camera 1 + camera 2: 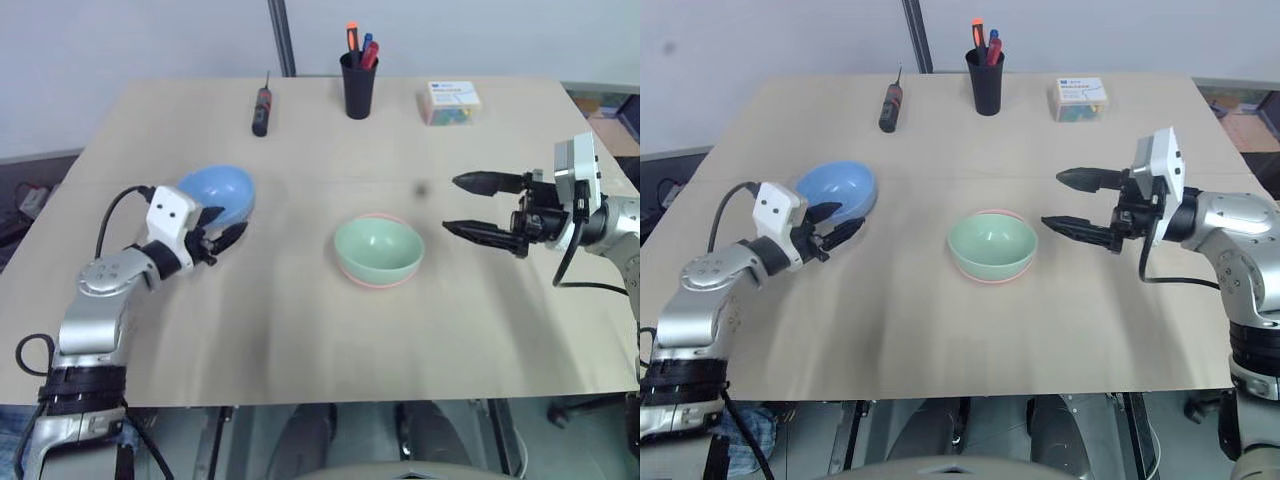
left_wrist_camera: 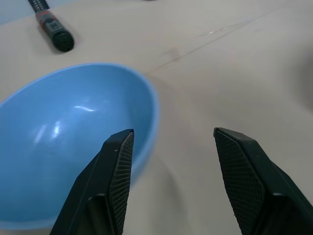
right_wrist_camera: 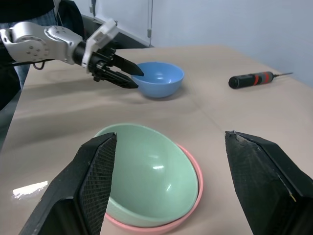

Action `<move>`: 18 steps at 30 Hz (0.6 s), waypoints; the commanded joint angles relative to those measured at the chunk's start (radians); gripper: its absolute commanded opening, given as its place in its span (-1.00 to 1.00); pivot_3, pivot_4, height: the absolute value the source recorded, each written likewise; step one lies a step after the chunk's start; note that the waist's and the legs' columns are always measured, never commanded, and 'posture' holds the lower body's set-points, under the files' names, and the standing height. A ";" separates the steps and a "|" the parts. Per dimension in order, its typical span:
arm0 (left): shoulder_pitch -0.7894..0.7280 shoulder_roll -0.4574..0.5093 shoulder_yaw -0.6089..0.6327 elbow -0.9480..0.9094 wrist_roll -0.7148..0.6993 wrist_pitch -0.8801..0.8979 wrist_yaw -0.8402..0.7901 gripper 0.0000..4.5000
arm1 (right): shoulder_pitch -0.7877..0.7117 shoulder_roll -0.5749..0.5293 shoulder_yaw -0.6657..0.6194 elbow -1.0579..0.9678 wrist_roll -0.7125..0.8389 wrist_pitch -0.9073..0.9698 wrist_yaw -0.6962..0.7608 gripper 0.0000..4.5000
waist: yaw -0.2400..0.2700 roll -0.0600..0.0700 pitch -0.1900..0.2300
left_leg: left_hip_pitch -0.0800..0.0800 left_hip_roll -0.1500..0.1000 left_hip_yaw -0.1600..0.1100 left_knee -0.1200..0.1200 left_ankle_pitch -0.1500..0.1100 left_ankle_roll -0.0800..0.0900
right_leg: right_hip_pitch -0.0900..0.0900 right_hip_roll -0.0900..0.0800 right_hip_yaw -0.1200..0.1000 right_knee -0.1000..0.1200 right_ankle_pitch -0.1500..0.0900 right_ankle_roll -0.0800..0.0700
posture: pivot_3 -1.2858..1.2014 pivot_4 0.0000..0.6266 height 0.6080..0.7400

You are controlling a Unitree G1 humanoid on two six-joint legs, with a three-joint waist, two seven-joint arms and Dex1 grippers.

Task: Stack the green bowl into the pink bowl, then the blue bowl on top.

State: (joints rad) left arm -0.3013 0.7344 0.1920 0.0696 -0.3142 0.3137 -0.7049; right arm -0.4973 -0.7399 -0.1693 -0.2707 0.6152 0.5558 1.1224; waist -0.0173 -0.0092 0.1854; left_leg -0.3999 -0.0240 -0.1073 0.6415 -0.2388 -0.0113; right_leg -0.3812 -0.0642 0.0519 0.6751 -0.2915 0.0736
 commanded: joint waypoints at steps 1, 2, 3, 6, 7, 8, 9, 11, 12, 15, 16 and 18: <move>-0.053 0.012 -0.021 0.058 0.041 -0.047 -0.023 0.23 | -0.010 -0.009 -0.011 -0.032 0.008 -0.031 -0.015 0.64 | 0.000 0.000 0.000 | 0.000 0.000 0.000 0.000 0.000 0.000 | 0.000 0.000 0.000 0.000 0.000 0.000 | 0.03 -0.52 1.00; -0.068 0.015 -0.036 0.090 0.061 -0.053 -0.024 0.23 | -0.009 -0.010 -0.010 -0.031 0.006 -0.034 -0.018 0.64 | 0.000 0.000 0.000 | 0.000 0.000 0.000 0.000 0.000 0.000 | 0.000 0.000 0.000 0.000 0.000 0.000 | 0.03 -0.52 1.00; -0.081 0.018 -0.050 0.120 0.081 -0.062 -0.026 0.23 | -0.008 -0.011 -0.008 -0.031 0.004 -0.037 -0.020 0.64 | 0.000 0.000 0.000 | 0.000 0.000 -0.001 0.000 0.000 0.000 | 0.000 0.000 0.000 0.000 0.000 0.000 | 0.03 -0.52 1.00; -0.117 0.031 -0.093 0.210 0.143 -0.085 -0.036 0.23 | -0.010 -0.013 -0.004 -0.029 0.005 -0.041 -0.025 0.64 | -0.001 0.000 0.000 | 0.000 0.000 0.000 0.000 0.000 0.000 | 0.000 0.000 0.000 0.000 0.000 0.000 | 0.03 -0.52 1.00; -0.132 0.028 -0.105 0.240 0.160 -0.101 -0.035 0.23 | -0.010 -0.014 -0.003 -0.028 0.004 -0.041 -0.027 0.64 | -0.002 0.000 0.000 | 0.000 0.000 0.000 0.000 0.000 0.000 | 0.000 0.000 0.001 0.001 0.000 0.000 | 0.03 -0.52 1.00; -0.146 0.023 -0.111 0.261 0.167 -0.107 -0.036 0.00 | -0.010 -0.016 -0.002 -0.027 0.001 -0.043 -0.026 0.68 | -0.003 0.000 0.000 | 0.000 0.000 0.000 0.000 0.000 0.000 | 0.000 0.000 0.001 0.001 0.000 0.000 | 0.03 -0.52 1.00; -0.157 0.020 -0.117 0.276 0.173 -0.121 -0.044 -0.04 | -0.008 -0.019 -0.001 -0.028 -0.001 -0.045 -0.024 0.68 | -0.003 0.000 0.000 | 0.000 0.000 0.000 0.000 0.000 0.000 | 0.000 0.000 0.000 0.001 0.000 0.000 | 0.03 -0.52 1.00; -0.171 0.013 -0.124 0.292 0.177 -0.134 -0.056 -0.44 | -0.008 -0.023 -0.001 -0.030 -0.001 -0.045 -0.022 0.68 | -0.002 0.000 0.000 | 0.000 0.000 0.000 0.000 0.000 0.000 | -0.001 0.000 0.000 0.001 0.000 0.000 | 0.03 -0.52 1.00; -0.177 0.009 -0.126 0.294 0.178 -0.137 -0.061 -0.61 | -0.011 -0.024 -0.001 -0.030 0.000 -0.044 -0.023 0.68 | 0.000 0.000 0.000 | 0.000 0.000 0.000 0.000 0.000 0.000 | -0.001 0.000 0.000 0.001 0.000 0.000 | 0.03 -0.52 1.00; -0.187 0.001 -0.128 0.292 0.178 -0.138 -0.069 -1.00 | -0.017 -0.026 -0.001 -0.024 -0.001 -0.048 -0.021 0.68 | 0.001 0.000 0.000 | 0.000 0.000 0.000 0.002 0.000 0.000 | -0.001 0.000 0.000 0.002 0.000 0.000 | 0.03 -0.52 1.00; -0.191 0.002 -0.128 0.286 0.177 -0.138 -0.075 -1.00 | -0.017 -0.027 -0.001 -0.022 -0.002 -0.049 -0.021 0.68 | 0.001 0.000 0.000 | 0.000 -0.001 0.000 0.002 0.000 0.000 | 0.000 0.000 0.000 0.002 0.000 0.000 | 0.03 -0.52 1.00; -0.204 0.005 -0.128 0.273 0.172 -0.131 -0.088 -1.00 | -0.019 -0.027 0.001 -0.018 -0.003 -0.053 -0.019 0.68 | 0.001 0.000 0.000 | 0.000 -0.001 0.000 0.003 0.000 0.000 | 0.000 0.000 0.000 0.003 0.000 0.000 | 0.03 -0.52 1.00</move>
State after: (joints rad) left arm -0.4951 0.7364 0.0693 0.3624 -0.1396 0.1765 -0.7701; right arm -0.4976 -0.7505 -0.1577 -0.2703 0.6048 0.5213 1.1026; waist -0.0167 -0.0091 0.1851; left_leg -0.4001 -0.0246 -0.1076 0.6445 -0.2388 -0.0112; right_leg -0.3812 -0.0645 0.0520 0.6780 -0.2915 0.0738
